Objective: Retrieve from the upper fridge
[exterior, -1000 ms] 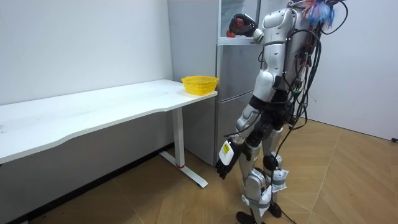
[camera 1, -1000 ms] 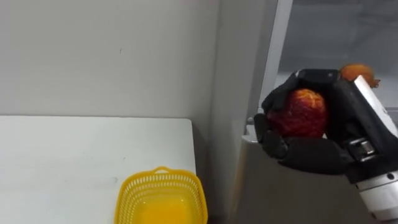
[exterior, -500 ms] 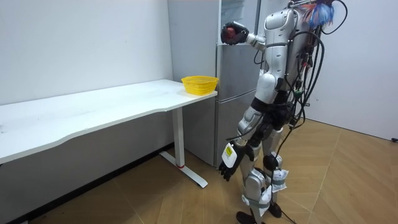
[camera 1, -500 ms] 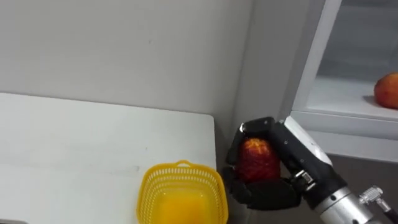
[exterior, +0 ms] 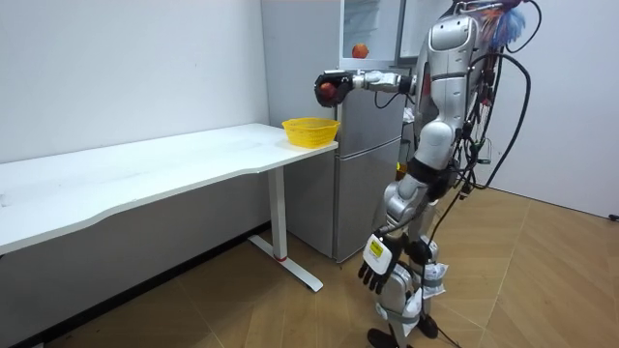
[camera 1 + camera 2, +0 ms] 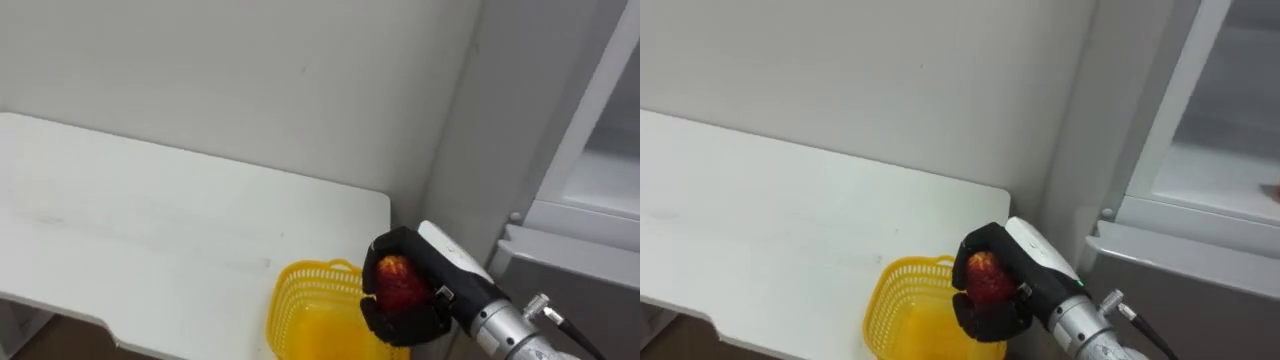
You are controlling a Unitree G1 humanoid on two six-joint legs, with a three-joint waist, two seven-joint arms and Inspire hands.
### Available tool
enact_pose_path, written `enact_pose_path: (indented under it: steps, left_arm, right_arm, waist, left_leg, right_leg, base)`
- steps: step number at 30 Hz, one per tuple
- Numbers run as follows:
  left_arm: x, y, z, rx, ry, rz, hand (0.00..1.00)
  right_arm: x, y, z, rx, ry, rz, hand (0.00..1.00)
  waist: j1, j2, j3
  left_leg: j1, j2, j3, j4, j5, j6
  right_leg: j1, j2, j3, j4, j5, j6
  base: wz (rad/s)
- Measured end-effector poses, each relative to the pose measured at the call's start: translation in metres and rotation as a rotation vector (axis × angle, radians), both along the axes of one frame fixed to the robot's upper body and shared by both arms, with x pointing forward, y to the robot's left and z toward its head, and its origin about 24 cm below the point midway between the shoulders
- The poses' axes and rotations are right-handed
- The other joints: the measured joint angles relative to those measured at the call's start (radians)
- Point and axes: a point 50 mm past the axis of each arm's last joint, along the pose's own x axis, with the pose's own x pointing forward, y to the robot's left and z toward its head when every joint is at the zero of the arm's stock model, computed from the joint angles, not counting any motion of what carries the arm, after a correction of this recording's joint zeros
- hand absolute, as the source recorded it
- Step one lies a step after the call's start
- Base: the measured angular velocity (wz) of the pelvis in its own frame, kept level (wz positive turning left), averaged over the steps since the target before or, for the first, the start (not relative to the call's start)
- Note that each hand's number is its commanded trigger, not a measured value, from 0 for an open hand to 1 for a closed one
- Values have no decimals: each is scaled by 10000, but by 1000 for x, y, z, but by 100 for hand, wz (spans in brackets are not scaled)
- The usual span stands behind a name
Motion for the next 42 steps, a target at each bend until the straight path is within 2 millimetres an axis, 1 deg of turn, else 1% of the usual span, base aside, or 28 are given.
enact_pose_path:
  steps: [1, 3, 6, 10, 15, 19, 20, 21, 22, 28, 31, 35, 38, 39, 42]
  left_arm:
    - [0, 0, 0, -22, 17, -2, 0]
    - [1, -1, 0, -73, 24, -14, 0]
    - [1, -2, 0, -104, 27, -17, 0]
    - [0, -2, -1, -105, 52, 0, 0]
    - [5, -2, 0, -57, -99, -23, 0]
    - [8, -2, 1, -48, -237, -62, 0]
    - [9, -2, 2, -31, -233, -53, 0]
    - [10, -2, 2, -21, -263, -58, 0]
    - [10, -2, 2, -22, -288, -62, 0]
    - [17, 0, 4, 19, -494, -90, 0]
    - [17, 1, 5, 71, -445, -64, 0]
    - [15, 1, 4, 90, -369, -45, 0]
    - [14, 1, 4, 89, -352, -43, 0]
    - [14, 1, 4, 90, -352, -45, 0]
    - [14, 1, 4, 94, -343, -81, 0]
  right_arm:
    - [1, 1, -1, -80, 7, 30, 100]
    - [1, 4, -3, -244, 63, 108, 100]
    - [2, 3, -6, -275, 177, 44, 100]
    - [2, 2, -7, -548, 130, 3, 100]
    - [3, 4, -22, -863, 618, -106, 100]
    - [7, 1, -28, -1032, 877, -263, 100]
    - [8, 0, -28, -1059, 900, -309, 84]
    - [10, 0, -28, -1071, 887, -365, 56]
    - [10, 0, -27, -1061, 869, -399, 0]
    - [20, -1, -19, -1149, 637, -574, 0]
    - [21, -3, -25, -1248, 824, -792, 0]
    - [21, -3, -35, -1457, 1117, -811, 0]
    - [20, -1, -36, -1421, 1145, -817, 0]
    - [20, -1, -36, -1388, 1144, -809, 0]
    - [20, 1, -36, -1346, 1147, -788, 0]
  waist:
    - [18, 13, 9]
    - [173, 51, 34]
    - [241, 78, 52]
    - [312, 88, 45]
    - [490, 147, 32]
    - [504, 161, 16]
    - [501, 150, 3]
    - [496, 155, 1]
    - [491, 156, 0]
    - [496, 138, -28]
    - [505, 117, -44]
    - [502, 118, -42]
    - [499, 117, -42]
    - [495, 152, -16]
    - [497, 136, -16]
  left_leg:
    - [-25, -5, -21, 4, -2, 2]
    - [-111, -13, -70, 72, -13, 15]
    - [-183, -34, -181, 134, -15, 20]
    - [-281, -41, -271, 234, -15, 19]
    - [-321, -41, -286, 305, -13, 19]
    - [-329, -57, -279, 316, -3, 30]
    - [-330, -60, -259, 320, -2, 32]
    - [-333, -64, -229, 320, -1, 34]
    - [-332, -65, -227, 319, -1, 34]
    - [-306, -78, -291, 301, 2, 39]
    - [-293, -82, -334, 297, 3, 39]
    - [-293, -83, -350, 295, 2, 39]
    - [-294, -83, -360, 296, 3, 38]
    - [-297, -83, -359, 298, 3, 38]
    - [-304, -91, -360, 298, 3, 38]
  right_leg:
    - [2, -6, -39, 3, 0, 0]
    - [-7, -13, -72, 1, -1, 2]
    - [-3, -29, -189, 2, -3, 6]
    - [-5, -26, -270, -7, -5, 9]
    - [-5, -30, -286, 1, -6, 8]
    - [-5, -47, -295, -11, -10, 6]
    - [-5, -51, -292, -17, -11, 5]
    - [-6, -54, -291, -23, -12, 4]
    - [-6, -55, -288, -23, -13, 5]
    - [24, -59, -304, -21, -20, 17]
    - [47, -57, -331, -14, -20, 19]
    - [47, -58, -336, 0, -19, 20]
    - [51, -58, -342, 4, -19, 20]
    - [51, -58, -344, 4, -19, 20]
    - [48, -66, -345, 2, -20, 20]
  base:
    - [9]
    - [7]
    - [11]
    - [8]
    - [1]
    - [0]
    - [0]
    - [0]
    - [0]
    - [1]
    - [3]
    - [0]
    - [0]
    - [0]
    - [0]
